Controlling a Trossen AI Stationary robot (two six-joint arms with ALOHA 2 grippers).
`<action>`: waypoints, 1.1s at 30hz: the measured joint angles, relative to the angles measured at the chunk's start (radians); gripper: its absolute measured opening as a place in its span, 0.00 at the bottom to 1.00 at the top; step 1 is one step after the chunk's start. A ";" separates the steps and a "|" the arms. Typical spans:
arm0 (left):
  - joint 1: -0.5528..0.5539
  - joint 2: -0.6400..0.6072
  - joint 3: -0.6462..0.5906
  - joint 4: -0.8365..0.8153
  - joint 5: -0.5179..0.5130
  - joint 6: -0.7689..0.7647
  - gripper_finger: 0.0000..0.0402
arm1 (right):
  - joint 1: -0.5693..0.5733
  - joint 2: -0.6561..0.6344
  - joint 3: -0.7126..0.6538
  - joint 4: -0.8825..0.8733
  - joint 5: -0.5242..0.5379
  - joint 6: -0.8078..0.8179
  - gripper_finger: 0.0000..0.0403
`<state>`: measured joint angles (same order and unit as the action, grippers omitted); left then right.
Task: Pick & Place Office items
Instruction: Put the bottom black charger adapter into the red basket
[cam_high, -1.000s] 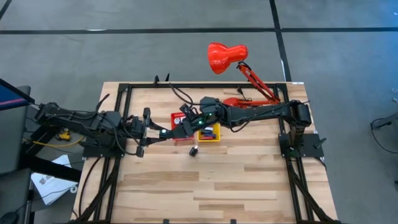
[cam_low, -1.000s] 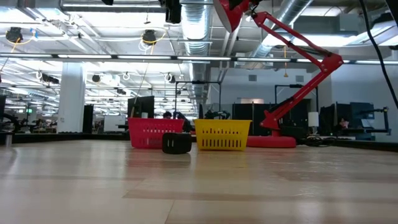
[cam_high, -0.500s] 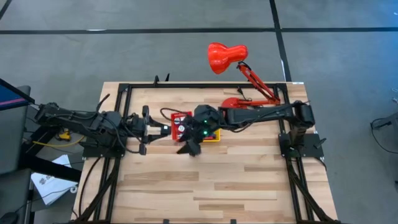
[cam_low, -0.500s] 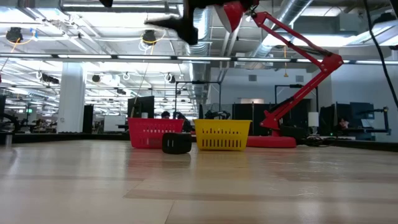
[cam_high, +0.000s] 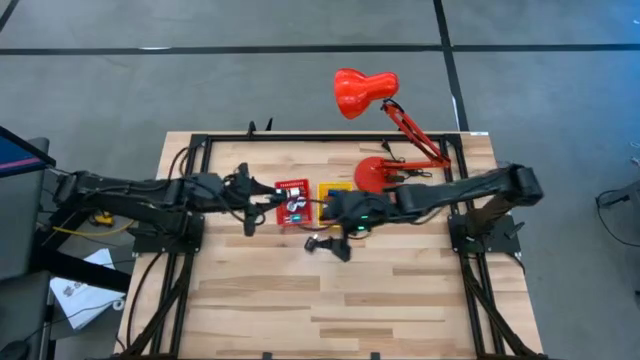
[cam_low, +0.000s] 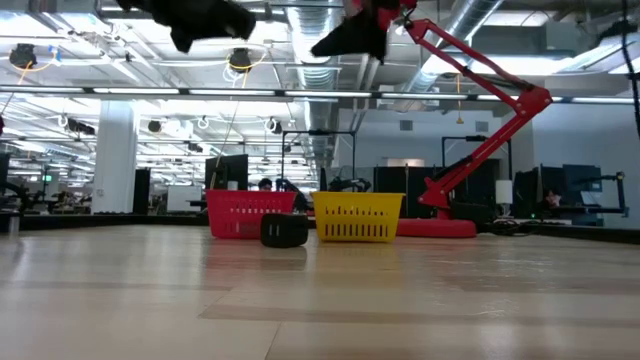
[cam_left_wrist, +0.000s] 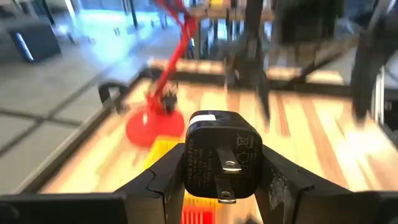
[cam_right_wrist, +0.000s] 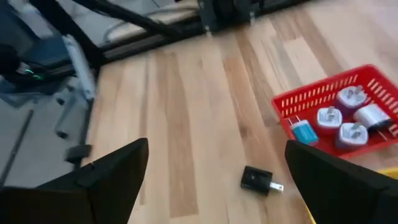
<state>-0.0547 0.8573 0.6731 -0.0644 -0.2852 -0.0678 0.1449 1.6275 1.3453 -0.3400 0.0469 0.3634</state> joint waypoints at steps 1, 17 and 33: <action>0.013 0.012 0.000 -0.017 0.017 -0.004 0.35 | 0.003 -0.038 -0.039 0.019 0.002 0.000 0.92; 0.199 0.390 0.236 -0.492 0.162 -0.095 0.35 | 0.003 -0.440 -0.478 0.295 0.193 0.053 0.92; 0.213 0.697 0.415 -0.715 0.187 0.010 0.36 | 0.018 -0.295 -0.505 0.350 0.212 0.139 0.92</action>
<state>0.1585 1.5543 1.0882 -0.7794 -0.0977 -0.0583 0.1632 1.3321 0.8402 0.0104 0.2592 0.5020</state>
